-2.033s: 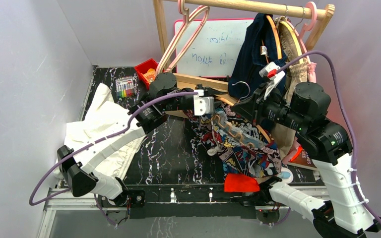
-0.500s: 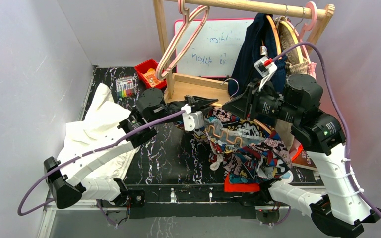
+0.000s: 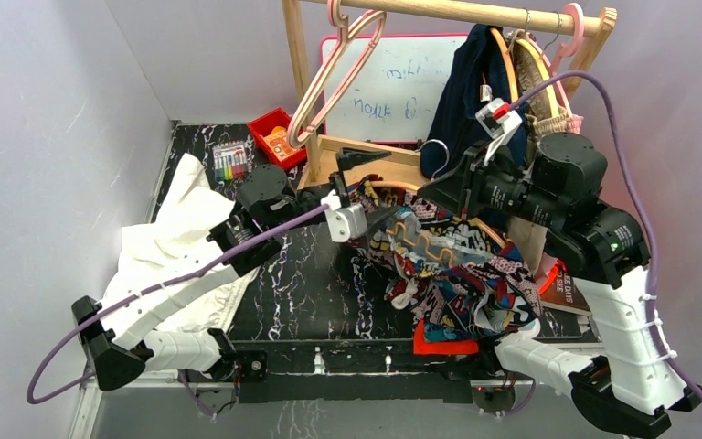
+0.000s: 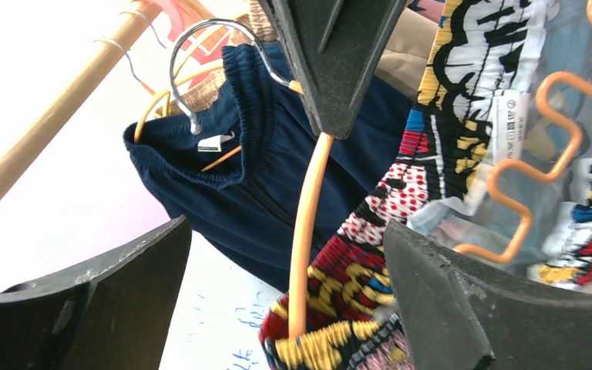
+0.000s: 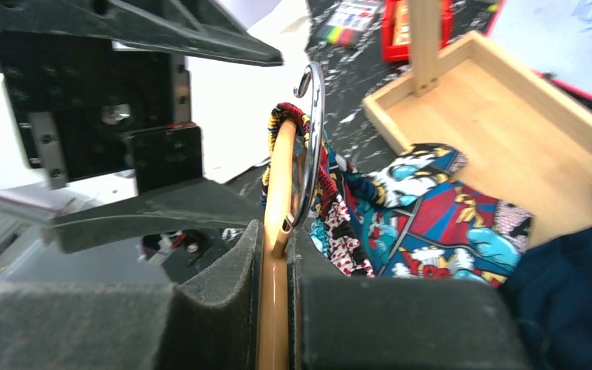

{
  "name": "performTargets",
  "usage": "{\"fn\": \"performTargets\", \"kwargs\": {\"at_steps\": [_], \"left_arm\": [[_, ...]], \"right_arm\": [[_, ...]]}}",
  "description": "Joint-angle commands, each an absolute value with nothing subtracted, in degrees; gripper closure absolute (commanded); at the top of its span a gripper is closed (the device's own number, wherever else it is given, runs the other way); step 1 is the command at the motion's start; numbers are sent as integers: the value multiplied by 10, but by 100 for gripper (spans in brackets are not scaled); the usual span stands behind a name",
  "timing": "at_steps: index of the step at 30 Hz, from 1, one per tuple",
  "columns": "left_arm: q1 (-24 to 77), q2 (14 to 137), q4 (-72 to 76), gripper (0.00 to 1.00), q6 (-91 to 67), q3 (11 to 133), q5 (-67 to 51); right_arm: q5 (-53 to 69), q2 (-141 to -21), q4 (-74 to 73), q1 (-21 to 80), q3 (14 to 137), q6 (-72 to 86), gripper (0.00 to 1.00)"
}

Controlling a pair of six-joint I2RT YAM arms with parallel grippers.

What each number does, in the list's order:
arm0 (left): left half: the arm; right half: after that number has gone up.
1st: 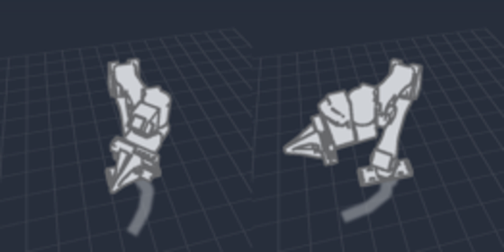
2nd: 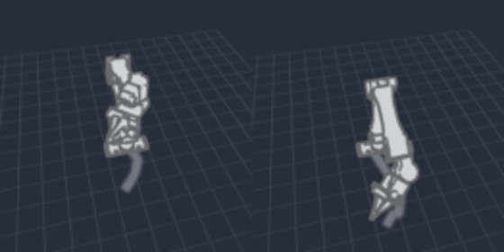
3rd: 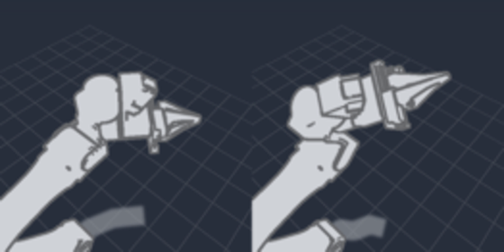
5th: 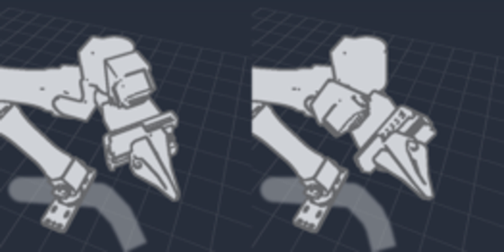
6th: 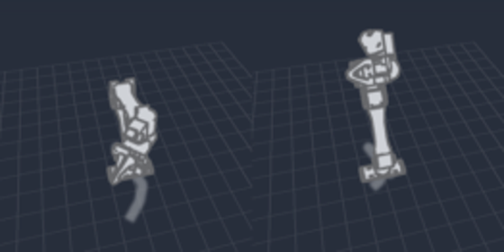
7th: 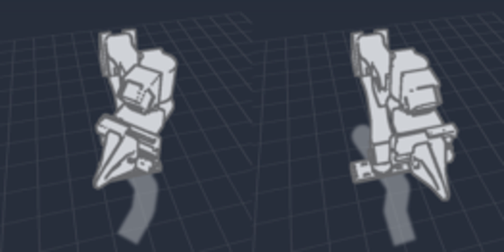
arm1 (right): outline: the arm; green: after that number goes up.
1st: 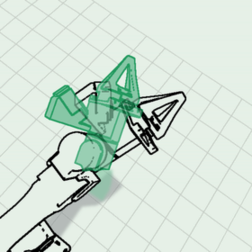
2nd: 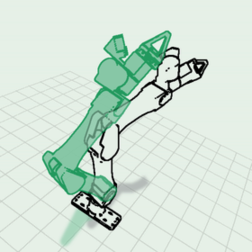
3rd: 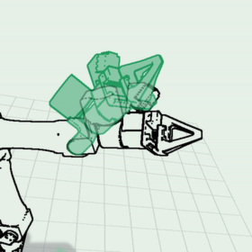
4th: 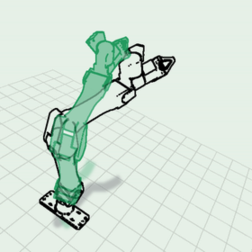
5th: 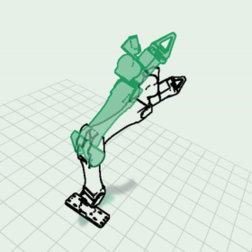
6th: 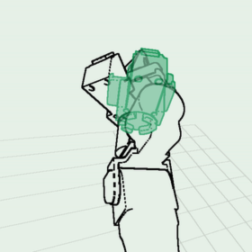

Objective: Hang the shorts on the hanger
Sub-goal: Adjust the hanger.

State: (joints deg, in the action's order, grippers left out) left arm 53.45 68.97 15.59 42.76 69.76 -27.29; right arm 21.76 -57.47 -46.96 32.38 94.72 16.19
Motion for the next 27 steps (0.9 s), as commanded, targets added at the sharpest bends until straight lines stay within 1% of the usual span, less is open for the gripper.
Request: {"fn": "performTargets", "kwargs": {"at_steps": [1, 9, 15, 27], "left_arm": [[535, 651, 196, 2, 415, 701, -264], [535, 572, 232, 2, 349, 682, -242], [535, 484, 227, 2, 304, 604, -211], [534, 350, 220, 2, 202, 411, -160]], "right_arm": [[119, -579, -486, 327, 1015, 120, 100], [-58, -610, -496, 337, 1057, 94, 100], [-134, -629, -417, 338, 1071, 74, 100], [-173, -727, -257, 338, 1136, 55, 100]]}}
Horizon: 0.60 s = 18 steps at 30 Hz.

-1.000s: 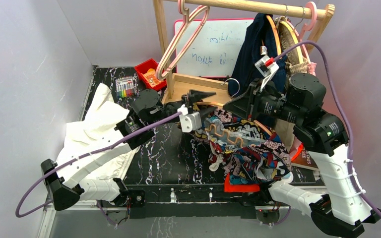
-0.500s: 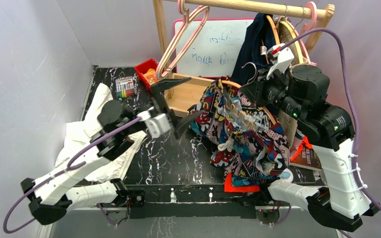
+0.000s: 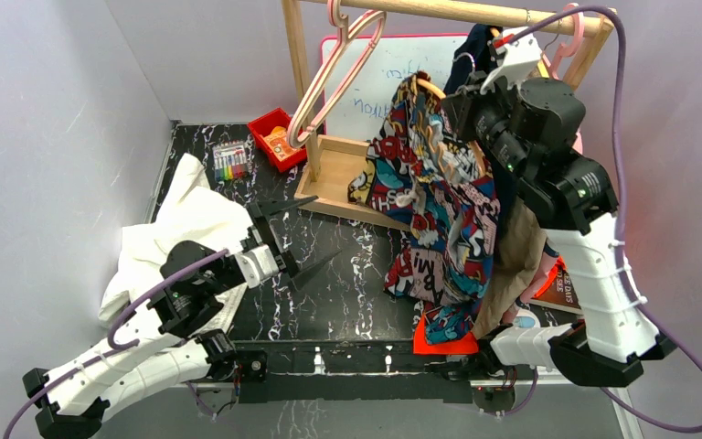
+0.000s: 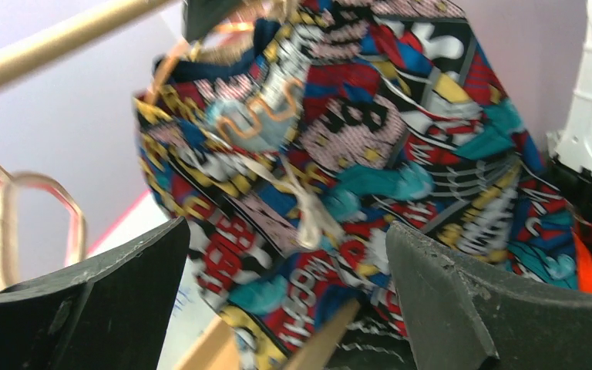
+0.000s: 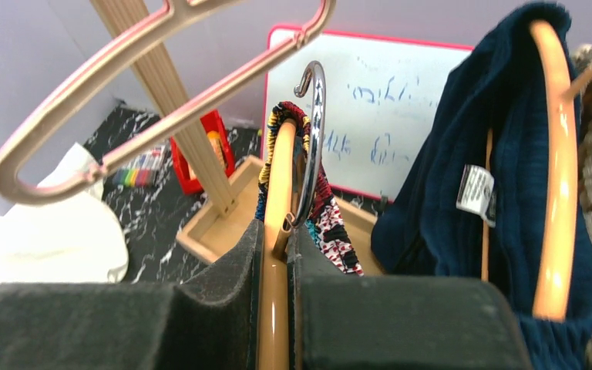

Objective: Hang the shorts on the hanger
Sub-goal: Adjust the hanger, then place the hanger at the clothesline.

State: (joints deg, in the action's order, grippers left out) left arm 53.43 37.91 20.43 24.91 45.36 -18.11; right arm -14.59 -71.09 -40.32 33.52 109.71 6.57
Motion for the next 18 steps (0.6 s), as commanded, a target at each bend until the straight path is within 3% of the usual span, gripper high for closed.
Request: {"fn": "performTargets", "kwargs": {"at_steps": [1, 10, 18], "left_arm": [[534, 344, 225, 2, 192, 396, -157], [535, 321, 295, 2, 139, 269, -125], [535, 343, 321, 2, 111, 236, -134]], "right_arm": [[-177, -731, -241, 338, 1137, 54, 100], [-217, -758, -123, 333, 1127, 32, 100], [-233, -811, -103, 314, 1187, 21, 100]]}}
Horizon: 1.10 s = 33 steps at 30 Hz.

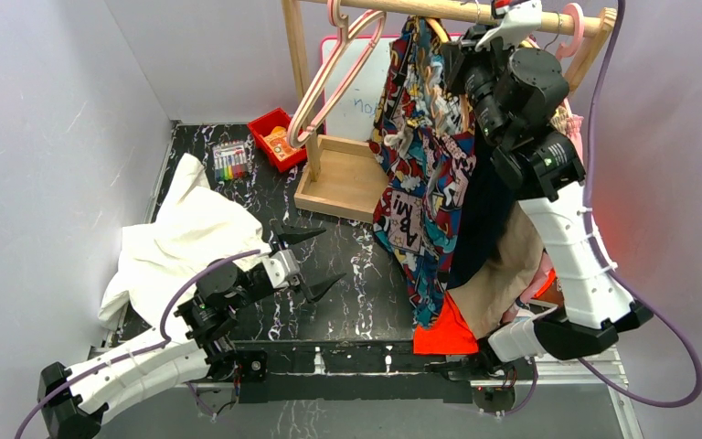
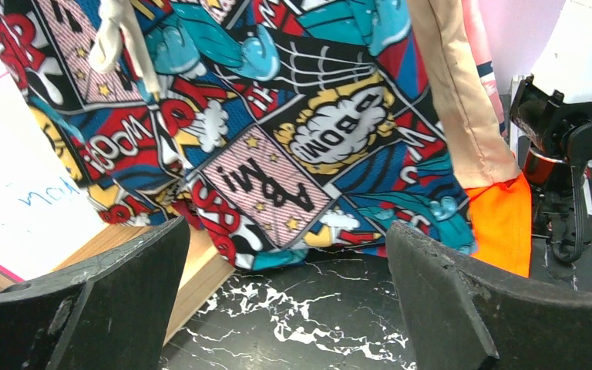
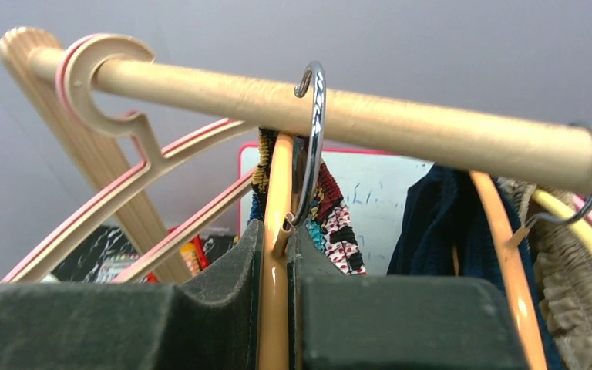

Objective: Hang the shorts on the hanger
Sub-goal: Place the hanger at the clothesline.

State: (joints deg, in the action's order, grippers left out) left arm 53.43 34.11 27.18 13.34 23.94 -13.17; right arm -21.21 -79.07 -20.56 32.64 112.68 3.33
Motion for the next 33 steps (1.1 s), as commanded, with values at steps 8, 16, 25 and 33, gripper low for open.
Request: {"fn": "performTargets", "kwargs": {"at_steps": [8, 16, 25, 33], "left_arm": [[535, 344, 320, 2, 102, 228, -140], [535, 348, 319, 2, 105, 228, -143], [535, 350, 313, 2, 112, 229, -145], [535, 355, 298, 2, 122, 234, -148]], "right_arm": [[-223, -841, -85, 280, 1198, 45, 100], [-199, -853, -68, 250, 1197, 75, 100], [-175, -876, -77, 237, 1203, 97, 100], [-164, -897, -88, 234, 1207, 110, 100]]}}
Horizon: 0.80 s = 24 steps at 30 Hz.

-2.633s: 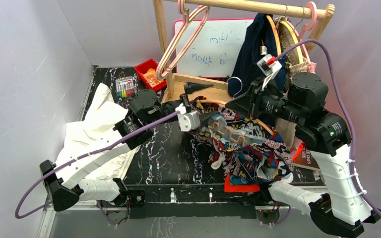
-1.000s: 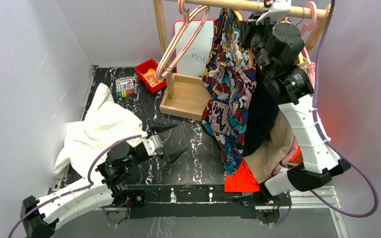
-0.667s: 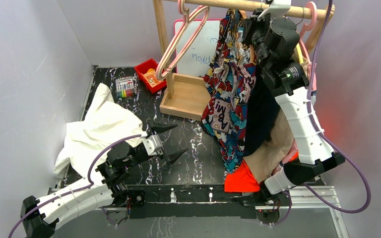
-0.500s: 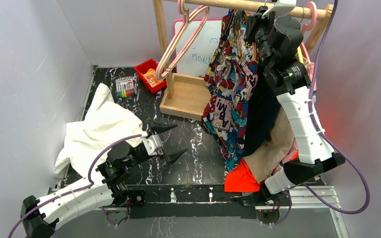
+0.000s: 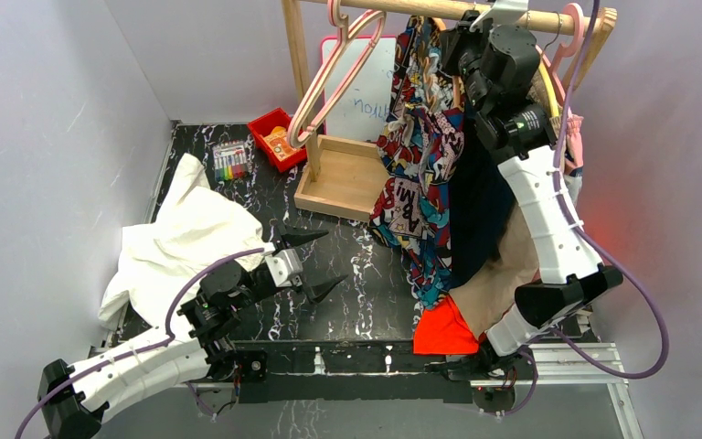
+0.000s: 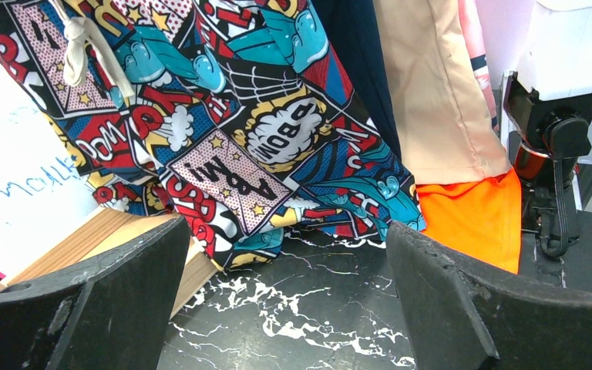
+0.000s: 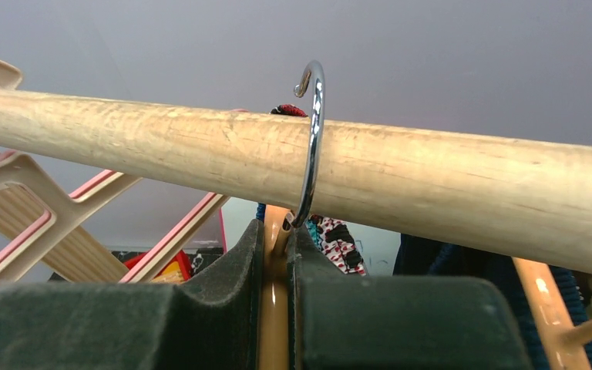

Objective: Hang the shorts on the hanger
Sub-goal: Place the hanger at the clothesline.

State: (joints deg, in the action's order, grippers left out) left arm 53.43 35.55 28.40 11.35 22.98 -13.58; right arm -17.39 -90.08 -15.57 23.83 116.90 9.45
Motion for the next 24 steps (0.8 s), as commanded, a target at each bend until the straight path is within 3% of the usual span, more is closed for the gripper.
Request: {"fn": "performTargets", "kwargs": {"at_steps": [1, 14, 24], "left_arm": [[535, 356, 298, 2, 122, 234, -148], [535, 362, 287, 2, 121, 239, -152], [535, 363, 289, 2, 113, 239, -156]], "right_arm": [[-163, -897, -89, 234, 1204, 111, 100], [-155, -858, -111, 234, 1145, 117, 100], [-142, -819, -138, 235, 1127, 133, 55]]}}
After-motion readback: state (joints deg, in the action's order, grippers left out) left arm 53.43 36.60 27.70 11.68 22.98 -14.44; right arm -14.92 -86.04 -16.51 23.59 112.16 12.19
